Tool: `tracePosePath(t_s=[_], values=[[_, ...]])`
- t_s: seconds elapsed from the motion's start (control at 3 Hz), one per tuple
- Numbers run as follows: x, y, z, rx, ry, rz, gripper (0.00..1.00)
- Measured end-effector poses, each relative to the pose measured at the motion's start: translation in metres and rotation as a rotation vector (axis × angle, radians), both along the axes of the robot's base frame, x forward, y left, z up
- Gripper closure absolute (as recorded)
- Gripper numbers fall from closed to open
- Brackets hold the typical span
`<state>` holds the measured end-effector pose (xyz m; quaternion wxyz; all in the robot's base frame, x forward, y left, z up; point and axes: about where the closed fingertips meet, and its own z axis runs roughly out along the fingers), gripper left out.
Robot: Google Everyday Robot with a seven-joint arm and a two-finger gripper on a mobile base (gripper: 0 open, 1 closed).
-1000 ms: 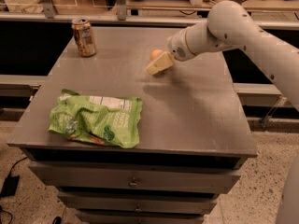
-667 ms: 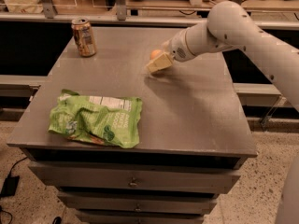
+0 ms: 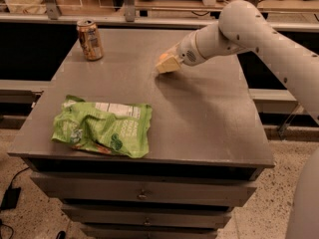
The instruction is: Move orange near green rice chip bag
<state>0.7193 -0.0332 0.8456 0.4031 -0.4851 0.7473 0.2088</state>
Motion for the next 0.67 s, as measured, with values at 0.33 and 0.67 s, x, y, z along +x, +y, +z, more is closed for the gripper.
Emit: tracePosePath(t_s=[0.33, 0.67], values=[[-0.004, 0.009, 0.01, 0.054, 0.014, 0.038, 1.0], [-0.026, 0.035, 0.031, 0.101, 0.001, 0.129, 1.0]])
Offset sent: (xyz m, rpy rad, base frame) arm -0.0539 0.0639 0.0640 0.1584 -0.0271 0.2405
